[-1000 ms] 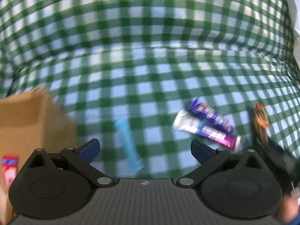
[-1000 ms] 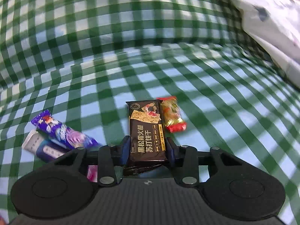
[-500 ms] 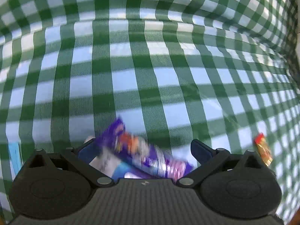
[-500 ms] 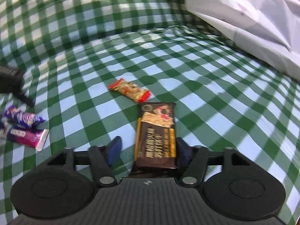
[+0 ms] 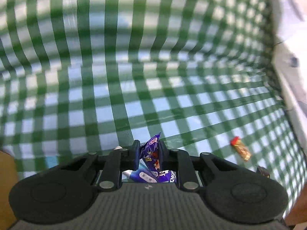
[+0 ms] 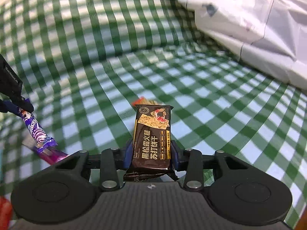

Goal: Organize snacks
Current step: 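Carry the purple bar and cracker pack over the box with both tools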

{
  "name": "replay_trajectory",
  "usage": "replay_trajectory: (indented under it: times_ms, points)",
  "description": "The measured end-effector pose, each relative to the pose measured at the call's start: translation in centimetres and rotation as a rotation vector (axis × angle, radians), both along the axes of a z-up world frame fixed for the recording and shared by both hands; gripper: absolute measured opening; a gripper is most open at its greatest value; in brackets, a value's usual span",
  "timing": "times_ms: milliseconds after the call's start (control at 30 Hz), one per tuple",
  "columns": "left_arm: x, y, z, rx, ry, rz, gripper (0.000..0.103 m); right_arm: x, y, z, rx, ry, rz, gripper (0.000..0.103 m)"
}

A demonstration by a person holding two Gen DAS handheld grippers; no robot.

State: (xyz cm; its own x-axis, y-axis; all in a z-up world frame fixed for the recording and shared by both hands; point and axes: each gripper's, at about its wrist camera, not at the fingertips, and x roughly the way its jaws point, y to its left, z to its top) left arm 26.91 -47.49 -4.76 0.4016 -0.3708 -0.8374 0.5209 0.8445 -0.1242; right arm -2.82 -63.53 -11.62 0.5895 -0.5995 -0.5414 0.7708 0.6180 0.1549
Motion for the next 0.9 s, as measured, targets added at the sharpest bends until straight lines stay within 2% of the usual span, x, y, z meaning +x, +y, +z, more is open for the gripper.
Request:
replay_trajectory:
  times_ms: [200,300,433,667,767,900]
  points:
    - [-6.1,6.8,7.8,-0.064,-0.156,-0.028,0.021,-3.0,4.2,4.8,-0.020,-0.113,0.014,0.042]
    - [-9.6,11.7,11.1,-0.076,-0.217,-0.012,0.021,-4.5,6.9,7.1,-0.027,-0.158,0.038,0.042]
    - [-14.4,19.5,14.5,-0.083,-0.258,0.037,0.021,-5.7,12.5,9.8,-0.030,-0.194,0.135,0.042]
    - [-21.6,31.5,17.4,-0.002,-0.333,0.113,0.021,-7.0,24.7,12.7,0.018,-0.179,0.425,0.042]
    - [-24.2,36.5,17.9,0.000,-0.317,0.157,0.021,-7.6,30.4,13.9,0.018,-0.157,0.544,0.042]
    - [-27.2,41.8,18.1,-0.013,-0.320,0.202,0.021,-8.5,36.7,15.4,0.002,-0.132,0.636,0.042]
